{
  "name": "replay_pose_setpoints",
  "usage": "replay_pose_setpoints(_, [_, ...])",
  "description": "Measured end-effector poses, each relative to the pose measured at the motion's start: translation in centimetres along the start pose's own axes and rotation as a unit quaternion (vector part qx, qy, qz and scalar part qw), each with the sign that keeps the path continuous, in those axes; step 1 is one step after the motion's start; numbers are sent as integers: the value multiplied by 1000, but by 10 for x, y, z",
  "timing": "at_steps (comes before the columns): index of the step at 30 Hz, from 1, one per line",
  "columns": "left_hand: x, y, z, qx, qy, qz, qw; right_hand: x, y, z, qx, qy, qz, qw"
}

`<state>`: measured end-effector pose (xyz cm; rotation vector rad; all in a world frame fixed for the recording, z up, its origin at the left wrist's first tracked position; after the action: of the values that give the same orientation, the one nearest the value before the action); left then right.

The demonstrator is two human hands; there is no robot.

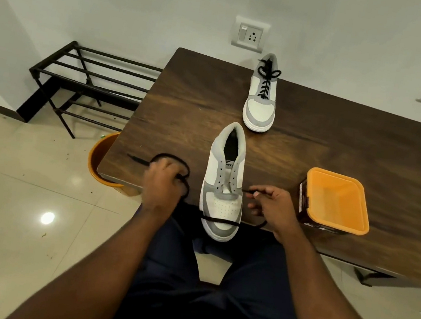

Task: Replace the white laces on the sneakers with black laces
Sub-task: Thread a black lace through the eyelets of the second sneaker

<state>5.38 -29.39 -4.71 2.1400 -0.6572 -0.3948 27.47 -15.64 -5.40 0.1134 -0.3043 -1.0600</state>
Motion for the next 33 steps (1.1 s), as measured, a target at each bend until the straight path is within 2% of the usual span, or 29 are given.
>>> replay_pose_setpoints(2, [6, -16, -29, 99, -34, 107, 989, -1, -5, -1, -20, -4, -16, 1000])
replay_pose_setpoints(4, [13, -34, -49, 129, -5, 196, 972, -1, -9, 0, -29, -1, -28, 999])
replay_pose_setpoints(5, [15, -41, -54, 128, 13, 215, 968, -1, -11, 1, -35, 3, -32, 999])
replay_pose_setpoints(8, [15, -53, -61, 120, 36, 214, 969, -3, -14, -2, -55, 11, -39, 998])
replay_pose_setpoints(16, [21, -58, -75, -12, -1, 201, 980, -15, -18, -12, 14, 21, -31, 999])
replay_pose_setpoints(24, [9, -74, -64, 49, 45, 248, 966, -18, -20, -12, 58, 34, 6, 998])
replay_pose_setpoints(33, [2, -90, -59, 64, 16, 302, 951, -20, -24, -13, 53, 54, 27, 997])
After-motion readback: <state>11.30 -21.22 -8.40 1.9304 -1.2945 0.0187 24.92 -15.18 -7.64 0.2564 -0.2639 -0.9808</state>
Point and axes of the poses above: each hand's wrist, its own x-axis away from the middle knuckle, its own y-axis out of the back of the hand, z = x × y, the point moved 5 cm from there along -x, towards the middle knuckle, and after that the axes turned 15 degrees about y, right-handed, at the moved point
